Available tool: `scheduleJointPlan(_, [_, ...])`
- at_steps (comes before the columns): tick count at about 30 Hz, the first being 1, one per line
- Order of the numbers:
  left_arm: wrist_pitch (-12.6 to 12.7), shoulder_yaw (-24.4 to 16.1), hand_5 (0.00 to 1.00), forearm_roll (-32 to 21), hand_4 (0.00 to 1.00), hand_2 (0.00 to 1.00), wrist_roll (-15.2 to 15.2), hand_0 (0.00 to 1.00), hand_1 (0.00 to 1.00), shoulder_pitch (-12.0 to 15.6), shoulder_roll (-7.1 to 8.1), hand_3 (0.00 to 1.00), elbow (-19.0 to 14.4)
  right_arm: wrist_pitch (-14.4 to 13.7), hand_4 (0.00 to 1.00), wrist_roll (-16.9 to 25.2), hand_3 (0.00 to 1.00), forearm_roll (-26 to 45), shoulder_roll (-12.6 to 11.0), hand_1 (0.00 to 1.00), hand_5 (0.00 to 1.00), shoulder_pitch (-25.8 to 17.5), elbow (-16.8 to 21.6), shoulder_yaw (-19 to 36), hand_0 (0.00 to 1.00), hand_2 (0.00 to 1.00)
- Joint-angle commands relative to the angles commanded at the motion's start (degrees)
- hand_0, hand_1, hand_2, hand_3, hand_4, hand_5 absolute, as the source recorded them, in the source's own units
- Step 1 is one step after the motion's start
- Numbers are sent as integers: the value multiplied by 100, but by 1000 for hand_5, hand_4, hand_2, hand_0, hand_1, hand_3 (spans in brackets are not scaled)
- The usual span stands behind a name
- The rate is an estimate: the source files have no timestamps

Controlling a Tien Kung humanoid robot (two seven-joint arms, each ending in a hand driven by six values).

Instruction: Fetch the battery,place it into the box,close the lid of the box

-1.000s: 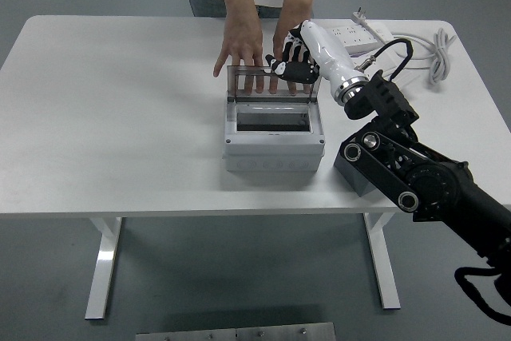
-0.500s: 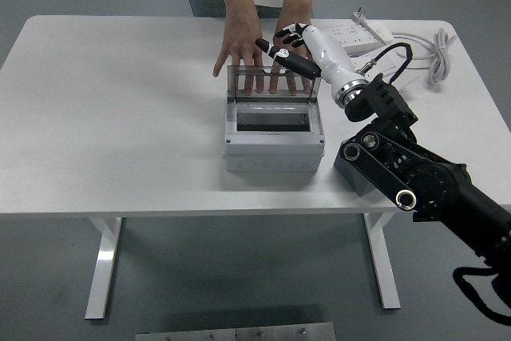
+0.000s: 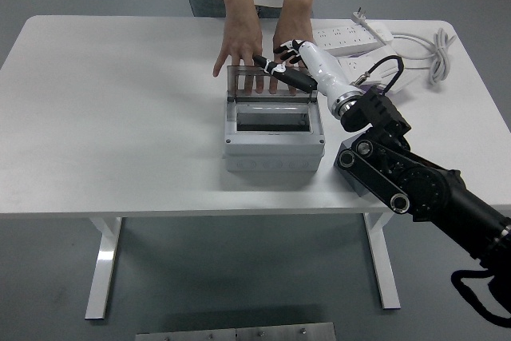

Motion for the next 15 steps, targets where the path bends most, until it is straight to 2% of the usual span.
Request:
scheduleJointPlan(8, [44,35,2,-82,500,573,8,632,698,41,17,541,-1,19,998,-214,715,51,-188,695,998,-36,330,-248,837,695])
scheduleJointPlan(9, [54,44,2,-98,500,573,6,632,698,46,22,541,0,25,998,-235,705,69,-223,672,998,-48,382,-276,795,682])
scheduleJointPlan(14, [95,70,2,-152,500,573,-7,632,698,62,47,541,4,57,998,-313,705,190,-392,672,998,-112,602,-385,795,682])
scheduleJointPlan(15, [100,76,2,-161,500,573,-11,632,698,63,50,541,4,58,998,-321,659,200,-415,532,998,-124,627,-394,657,609])
